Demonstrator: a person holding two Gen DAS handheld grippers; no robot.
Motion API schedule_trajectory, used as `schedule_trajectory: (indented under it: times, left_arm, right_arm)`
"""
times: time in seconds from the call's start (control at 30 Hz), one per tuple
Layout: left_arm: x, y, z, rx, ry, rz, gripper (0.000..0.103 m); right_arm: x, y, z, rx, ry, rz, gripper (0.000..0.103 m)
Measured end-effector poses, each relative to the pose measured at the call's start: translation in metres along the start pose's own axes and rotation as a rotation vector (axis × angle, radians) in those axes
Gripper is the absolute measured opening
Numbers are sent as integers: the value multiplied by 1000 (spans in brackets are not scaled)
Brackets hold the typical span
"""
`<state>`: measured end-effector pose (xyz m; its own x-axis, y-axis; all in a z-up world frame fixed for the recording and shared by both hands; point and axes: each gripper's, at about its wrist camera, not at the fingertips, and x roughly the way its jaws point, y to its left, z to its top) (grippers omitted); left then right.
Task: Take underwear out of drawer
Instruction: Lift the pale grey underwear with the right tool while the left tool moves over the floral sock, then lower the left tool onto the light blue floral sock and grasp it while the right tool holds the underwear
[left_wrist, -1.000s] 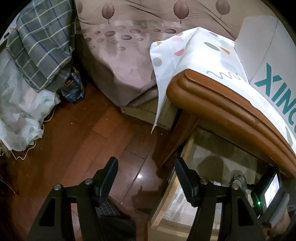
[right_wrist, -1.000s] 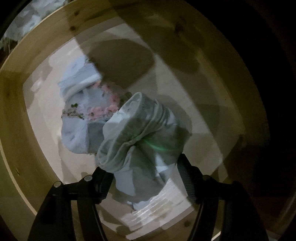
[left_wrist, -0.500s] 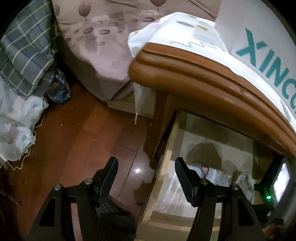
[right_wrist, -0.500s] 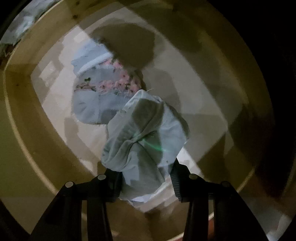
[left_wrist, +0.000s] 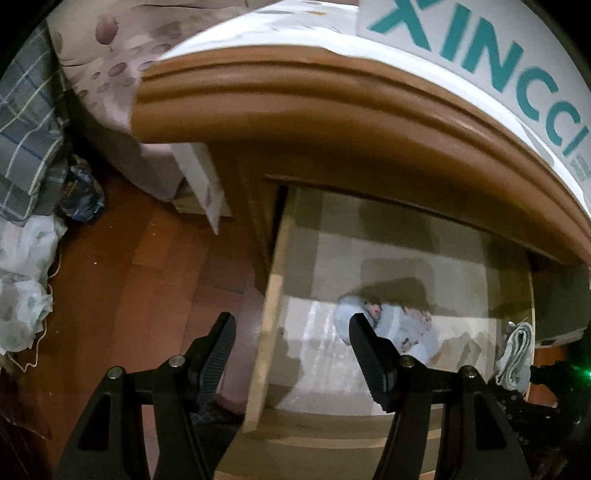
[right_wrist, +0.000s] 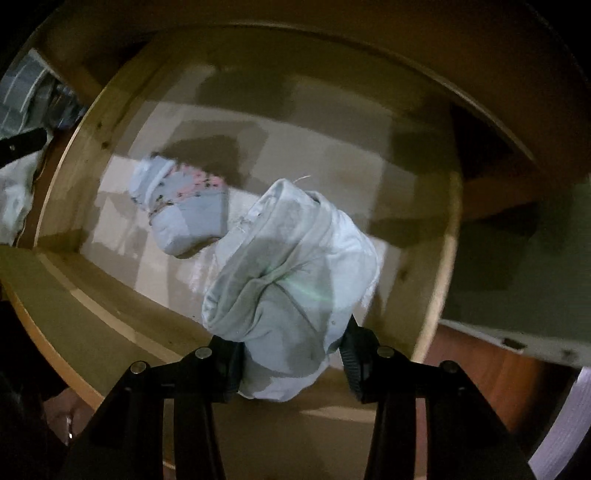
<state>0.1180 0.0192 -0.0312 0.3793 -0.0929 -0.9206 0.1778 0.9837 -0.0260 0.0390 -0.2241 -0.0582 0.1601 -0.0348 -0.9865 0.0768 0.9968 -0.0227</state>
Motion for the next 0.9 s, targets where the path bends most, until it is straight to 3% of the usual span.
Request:
schedule_trajectory:
  times: [0.03, 0.2, 0.3, 0.5, 0.9]
  left_arm:
    - [2, -2, -1, 4, 7, -3, 65]
    - [9, -12, -5, 27, 30, -22, 65]
    - [12, -19, -7, 58, 39, -20, 65]
    - [14, -33, -16, 133, 55, -26, 65]
    - [18, -56, -30, 226, 97, -38, 65]
  right_arm:
    - [7, -2, -19, 19, -7, 5, 41]
    - [2, -23, -50, 90, -42, 22, 41]
    - [-1, -21, -48, 86, -64, -16, 41]
    - [19, -25, -56, 99, -101, 0, 41]
    - [12, -42, -64, 104, -115, -8, 41]
